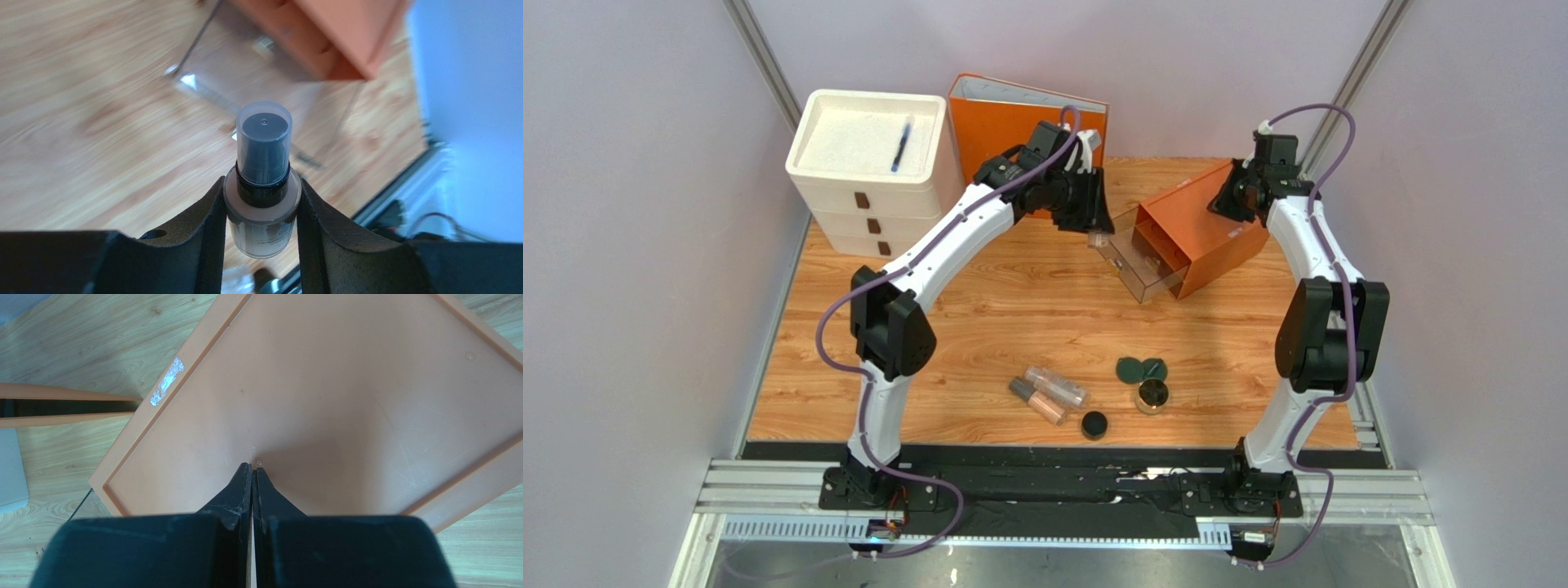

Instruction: Organize the makeup

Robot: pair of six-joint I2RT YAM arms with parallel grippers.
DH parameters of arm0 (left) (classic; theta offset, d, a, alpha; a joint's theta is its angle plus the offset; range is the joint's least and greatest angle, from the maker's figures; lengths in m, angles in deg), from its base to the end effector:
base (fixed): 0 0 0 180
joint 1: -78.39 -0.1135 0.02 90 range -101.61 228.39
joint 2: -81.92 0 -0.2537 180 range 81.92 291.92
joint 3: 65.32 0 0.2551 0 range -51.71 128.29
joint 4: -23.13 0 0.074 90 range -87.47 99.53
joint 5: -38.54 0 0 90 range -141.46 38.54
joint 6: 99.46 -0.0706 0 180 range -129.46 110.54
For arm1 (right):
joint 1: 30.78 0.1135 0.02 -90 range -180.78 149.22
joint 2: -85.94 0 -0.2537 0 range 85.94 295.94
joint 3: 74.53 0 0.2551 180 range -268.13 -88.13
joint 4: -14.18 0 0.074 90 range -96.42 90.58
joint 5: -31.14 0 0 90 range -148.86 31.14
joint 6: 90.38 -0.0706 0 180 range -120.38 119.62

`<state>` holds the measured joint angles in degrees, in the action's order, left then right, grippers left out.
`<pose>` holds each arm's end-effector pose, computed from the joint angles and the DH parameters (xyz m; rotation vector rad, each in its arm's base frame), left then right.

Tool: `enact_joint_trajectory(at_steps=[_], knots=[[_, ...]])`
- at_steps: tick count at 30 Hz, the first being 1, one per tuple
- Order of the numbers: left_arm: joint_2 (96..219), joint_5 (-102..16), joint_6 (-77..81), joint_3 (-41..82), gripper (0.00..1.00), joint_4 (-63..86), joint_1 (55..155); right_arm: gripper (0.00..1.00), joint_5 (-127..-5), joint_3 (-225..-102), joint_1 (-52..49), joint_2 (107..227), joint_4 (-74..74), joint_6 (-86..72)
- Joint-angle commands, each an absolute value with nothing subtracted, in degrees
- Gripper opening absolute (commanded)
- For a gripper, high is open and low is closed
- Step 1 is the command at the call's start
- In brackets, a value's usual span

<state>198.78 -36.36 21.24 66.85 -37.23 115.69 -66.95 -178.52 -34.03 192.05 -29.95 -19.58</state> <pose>0.3716 -0.3062 0.3066 0.2806 2.4868 -0.8527 0.4447 -0.0153 0.2439 0.3983 2.3550 0.3002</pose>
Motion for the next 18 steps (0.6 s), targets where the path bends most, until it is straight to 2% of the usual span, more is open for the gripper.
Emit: enact_joint_trajectory(at_steps=[1,4,10,12,13,14,15,16,17,18], knots=[[206.8,-23.3,29.3,76.8,0.0,-31.0,115.9,0.0,-67.4,-174.2,-33.2,199.1,-42.6,-17.9],[209.8,-19.0,35.7,77.0,0.0,-22.7,116.1,0.0,-67.5,-174.3,-33.2,199.3,-42.7,-18.0],[214.3,-18.4,40.5,78.8,0.01,-17.6,117.0,0.0,-67.6,-173.8,-33.2,199.1,-42.7,-17.9],[214.6,-18.1,41.3,79.1,0.1,-16.1,117.1,0.0,-67.6,-173.7,-33.2,199.0,-42.6,-17.7],[215.0,-18.1,41.6,79.2,0.18,-15.8,117.2,0.0,-67.5,-173.5,-33.2,198.9,-42.7,-17.7],[215.1,-17.8,42.0,79.2,0.28,-15.1,117.2,0.0,-67.5,-173.6,-33.2,198.9,-42.7,-17.7],[215.3,-17.7,42.1,79.3,0.44,-15.0,117.2,0.0,-67.5,-173.5,-33.2,198.9,-42.6,-17.6],[215.4,-17.6,42.1,79.6,0.48,-14.9,117.2,0.0,-67.4,-173.4,-33.2,198.8,-42.7,-17.7],[215.5,-17.6,42.2,79.7,0.56,-14.9,117.2,0.0,-67.5,-173.5,-33.2,198.8,-42.7,-17.7],[215.5,-17.5,42.1,79.8,0.59,-14.9,117.2,0.0,-67.5,-173.4,-33.2,198.9,-42.7,-17.6]])
